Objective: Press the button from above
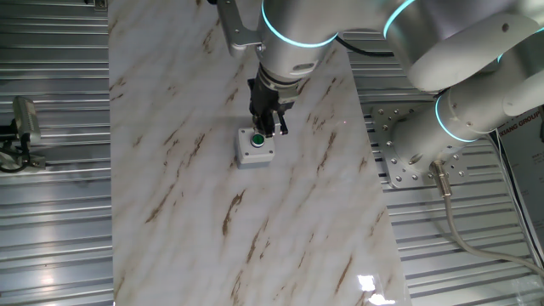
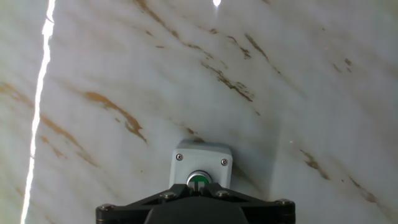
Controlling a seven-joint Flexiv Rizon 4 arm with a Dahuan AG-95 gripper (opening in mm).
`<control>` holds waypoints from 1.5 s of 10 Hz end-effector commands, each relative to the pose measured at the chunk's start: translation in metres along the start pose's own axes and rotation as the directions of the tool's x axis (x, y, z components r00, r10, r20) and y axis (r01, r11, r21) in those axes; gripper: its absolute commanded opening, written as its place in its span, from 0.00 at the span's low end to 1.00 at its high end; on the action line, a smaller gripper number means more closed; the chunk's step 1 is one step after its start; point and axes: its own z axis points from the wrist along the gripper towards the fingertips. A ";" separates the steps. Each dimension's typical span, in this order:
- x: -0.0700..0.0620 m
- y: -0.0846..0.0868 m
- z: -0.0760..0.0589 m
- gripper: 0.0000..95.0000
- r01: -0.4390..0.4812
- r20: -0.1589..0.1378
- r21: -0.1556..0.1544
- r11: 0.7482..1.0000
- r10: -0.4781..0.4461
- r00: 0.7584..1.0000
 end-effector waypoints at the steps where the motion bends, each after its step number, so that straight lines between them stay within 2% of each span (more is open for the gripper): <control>1: 0.000 0.000 0.000 0.00 0.025 -0.014 0.029 0.999 -0.024 1.000; 3: 0.000 0.000 0.000 0.00 0.035 -0.018 0.041 0.999 -0.034 0.999; 12: 0.000 0.000 0.001 0.00 0.107 -0.027 0.063 0.992 -0.106 0.994; 15: 0.000 0.000 0.001 0.00 0.134 -0.027 0.056 0.989 -0.132 0.991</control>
